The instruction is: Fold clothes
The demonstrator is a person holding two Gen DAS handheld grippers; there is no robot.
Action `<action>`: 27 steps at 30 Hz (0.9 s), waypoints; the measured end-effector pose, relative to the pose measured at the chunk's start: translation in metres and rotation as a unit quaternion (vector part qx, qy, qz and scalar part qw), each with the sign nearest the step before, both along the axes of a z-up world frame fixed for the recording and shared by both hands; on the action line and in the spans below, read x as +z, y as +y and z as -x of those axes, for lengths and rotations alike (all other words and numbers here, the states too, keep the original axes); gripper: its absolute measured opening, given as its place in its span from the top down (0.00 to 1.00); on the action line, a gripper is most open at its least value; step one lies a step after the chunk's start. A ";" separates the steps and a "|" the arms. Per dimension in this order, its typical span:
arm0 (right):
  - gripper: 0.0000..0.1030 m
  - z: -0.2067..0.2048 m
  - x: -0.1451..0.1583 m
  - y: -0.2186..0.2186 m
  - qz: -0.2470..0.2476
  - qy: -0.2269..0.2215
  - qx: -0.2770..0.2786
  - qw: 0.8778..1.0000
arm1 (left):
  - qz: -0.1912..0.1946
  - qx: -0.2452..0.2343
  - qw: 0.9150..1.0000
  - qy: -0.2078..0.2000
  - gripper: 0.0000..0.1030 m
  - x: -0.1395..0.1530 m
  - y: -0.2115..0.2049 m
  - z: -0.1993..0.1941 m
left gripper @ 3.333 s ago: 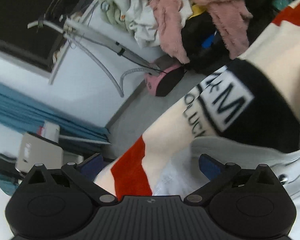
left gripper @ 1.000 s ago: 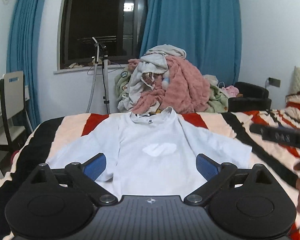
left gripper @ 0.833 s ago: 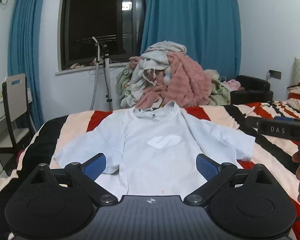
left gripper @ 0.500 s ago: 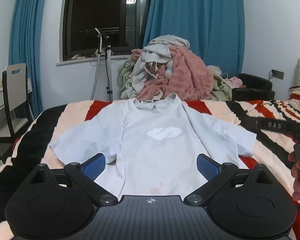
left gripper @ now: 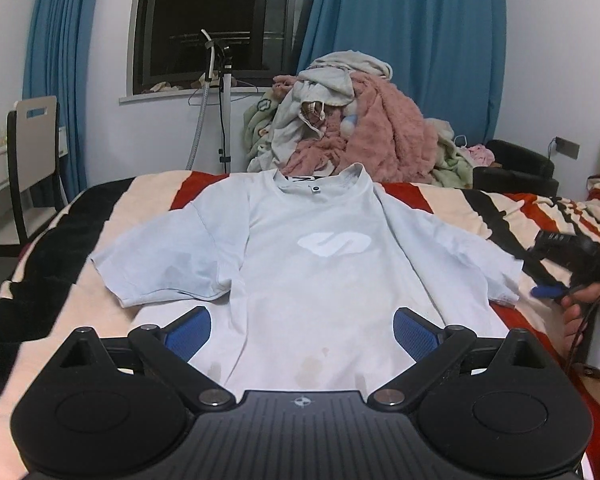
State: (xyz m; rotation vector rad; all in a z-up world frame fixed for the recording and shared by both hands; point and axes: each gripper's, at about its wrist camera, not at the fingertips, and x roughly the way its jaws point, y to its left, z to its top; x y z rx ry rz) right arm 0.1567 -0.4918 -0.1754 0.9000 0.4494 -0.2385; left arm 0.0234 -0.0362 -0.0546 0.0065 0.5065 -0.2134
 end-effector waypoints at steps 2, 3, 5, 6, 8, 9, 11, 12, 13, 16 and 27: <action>0.33 -0.014 -0.010 -0.006 0.000 -0.016 -0.001 1.000 | 0.005 0.000 1.000 0.003 0.04 -0.003 -0.001 -0.005; 0.38 -0.022 -0.012 -0.006 0.004 -0.025 0.002 1.000 | 0.008 0.000 1.000 0.004 0.04 -0.005 -0.001 -0.007; 0.69 -0.045 -0.011 -0.001 0.033 -0.020 0.028 0.999 | 0.009 0.001 1.000 0.006 0.04 -0.008 -0.002 -0.012; 0.92 -0.055 -0.005 -0.001 0.058 -0.013 0.034 0.998 | 0.008 0.001 1.000 0.006 0.04 -0.009 -0.002 -0.014; 0.94 -0.072 0.009 -0.006 0.116 0.003 0.038 0.993 | 0.007 0.004 1.000 0.006 0.04 -0.010 -0.003 -0.017; 0.95 -0.081 0.016 -0.008 0.144 0.011 0.040 0.989 | 0.007 0.006 1.000 0.006 0.04 -0.011 -0.003 -0.019; 0.95 -0.099 0.030 -0.013 0.201 0.028 0.044 0.978 | 0.008 0.009 1.000 0.007 0.04 -0.012 -0.004 -0.023; 0.95 -0.108 0.038 -0.015 0.229 0.036 0.045 0.972 | 0.008 0.011 1.000 0.007 0.04 -0.013 -0.004 -0.024; 0.95 -0.117 0.045 -0.017 0.257 0.044 0.047 0.964 | 0.007 0.012 1.000 0.005 0.04 -0.013 -0.004 -0.026; 0.95 -0.145 0.065 -0.034 0.326 0.060 0.028 0.943 | 0.004 0.013 1.000 -0.001 0.04 -0.014 -0.006 -0.031; 0.91 -0.204 0.026 -0.052 0.382 0.093 0.024 0.919 | -0.009 0.009 1.000 0.029 0.04 -0.036 -0.013 -0.065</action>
